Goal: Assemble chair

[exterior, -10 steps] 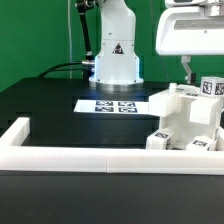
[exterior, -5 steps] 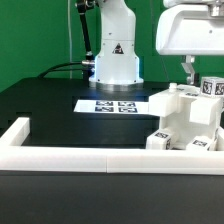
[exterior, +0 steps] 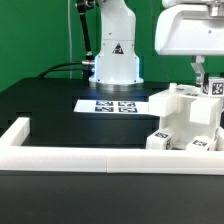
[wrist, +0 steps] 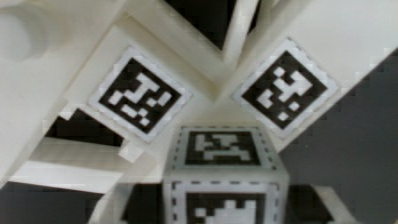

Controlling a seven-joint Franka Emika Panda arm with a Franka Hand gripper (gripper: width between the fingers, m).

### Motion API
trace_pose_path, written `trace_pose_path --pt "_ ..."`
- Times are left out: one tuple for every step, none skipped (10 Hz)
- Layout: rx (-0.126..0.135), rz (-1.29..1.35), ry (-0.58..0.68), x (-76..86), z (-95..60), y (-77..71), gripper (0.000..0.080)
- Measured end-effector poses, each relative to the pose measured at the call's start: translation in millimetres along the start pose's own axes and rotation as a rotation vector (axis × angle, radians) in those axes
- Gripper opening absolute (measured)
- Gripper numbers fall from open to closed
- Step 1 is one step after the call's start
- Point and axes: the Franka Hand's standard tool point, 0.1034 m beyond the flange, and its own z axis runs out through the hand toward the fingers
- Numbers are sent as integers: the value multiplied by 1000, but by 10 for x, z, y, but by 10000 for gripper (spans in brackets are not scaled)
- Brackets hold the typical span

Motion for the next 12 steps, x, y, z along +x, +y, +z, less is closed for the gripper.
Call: trace_pose_path --pt "1 69 0 0 1 -1 282" --pt "1 151 0 -1 2 -4 282" --pt "1 269 -1 -2 2 -17 282" --pt "1 369 -1 -2 1 -26 282" --pt "1 460 -1 -2 2 -19 282" --pt "1 569 -1 -2 3 -17 284" --pt "1 640 -1 -2 3 -16 284" --pt "1 704 -2 -2 3 -15 284" --pt "2 788 -2 -1 3 -12 284" --pt "1 860 -2 -1 3 -11 284" --pt "1 916 -2 -1 3 -7 284" --pt "2 943 -2 -1 4 -6 284"
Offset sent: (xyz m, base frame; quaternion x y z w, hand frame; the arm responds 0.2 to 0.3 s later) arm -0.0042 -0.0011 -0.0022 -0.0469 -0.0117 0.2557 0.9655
